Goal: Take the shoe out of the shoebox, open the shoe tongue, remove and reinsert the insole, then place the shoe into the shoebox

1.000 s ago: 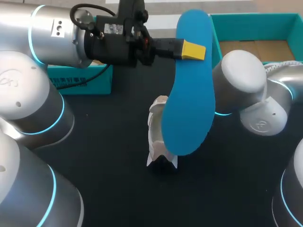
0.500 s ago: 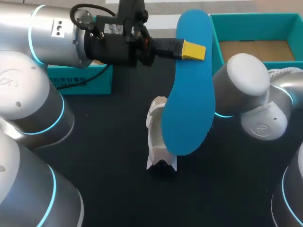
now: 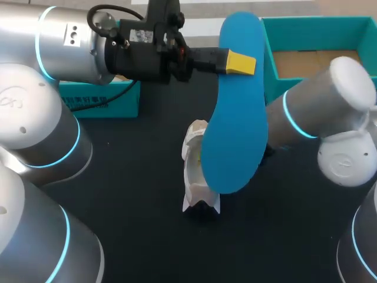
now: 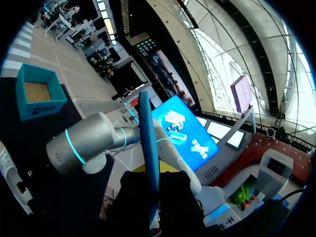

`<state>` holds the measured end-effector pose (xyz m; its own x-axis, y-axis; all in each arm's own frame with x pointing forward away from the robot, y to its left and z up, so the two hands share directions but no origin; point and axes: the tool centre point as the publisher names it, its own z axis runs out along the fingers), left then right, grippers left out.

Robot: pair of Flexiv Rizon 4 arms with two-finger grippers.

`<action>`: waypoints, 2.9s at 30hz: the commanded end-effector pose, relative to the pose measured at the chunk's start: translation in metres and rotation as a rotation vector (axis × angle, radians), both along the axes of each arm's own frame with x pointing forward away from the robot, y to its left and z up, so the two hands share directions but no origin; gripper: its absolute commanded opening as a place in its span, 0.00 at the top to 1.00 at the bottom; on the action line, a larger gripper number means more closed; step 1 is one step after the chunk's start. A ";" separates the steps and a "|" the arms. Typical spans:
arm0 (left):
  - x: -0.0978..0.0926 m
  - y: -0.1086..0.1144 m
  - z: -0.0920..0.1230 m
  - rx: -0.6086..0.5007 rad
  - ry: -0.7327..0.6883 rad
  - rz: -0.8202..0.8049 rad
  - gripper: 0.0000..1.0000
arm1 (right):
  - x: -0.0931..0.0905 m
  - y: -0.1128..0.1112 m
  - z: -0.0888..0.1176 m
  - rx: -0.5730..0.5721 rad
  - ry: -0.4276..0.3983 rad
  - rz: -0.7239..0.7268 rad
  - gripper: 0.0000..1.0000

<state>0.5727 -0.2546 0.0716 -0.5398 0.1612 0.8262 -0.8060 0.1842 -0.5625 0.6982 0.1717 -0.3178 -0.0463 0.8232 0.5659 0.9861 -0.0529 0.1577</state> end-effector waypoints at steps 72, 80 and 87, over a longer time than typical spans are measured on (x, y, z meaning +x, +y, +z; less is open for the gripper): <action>-0.001 -0.001 -0.001 0.000 0.001 0.002 1.00 | -0.004 -0.082 0.173 0.660 -0.084 0.075 0.00; 0.005 0.023 -0.042 -0.132 -0.259 0.002 1.00 | -0.004 -0.082 0.173 0.660 -0.084 0.075 0.00; 0.012 0.040 -0.065 -0.199 -0.674 -0.021 1.00 | -0.004 -0.082 0.173 0.660 -0.084 0.075 0.00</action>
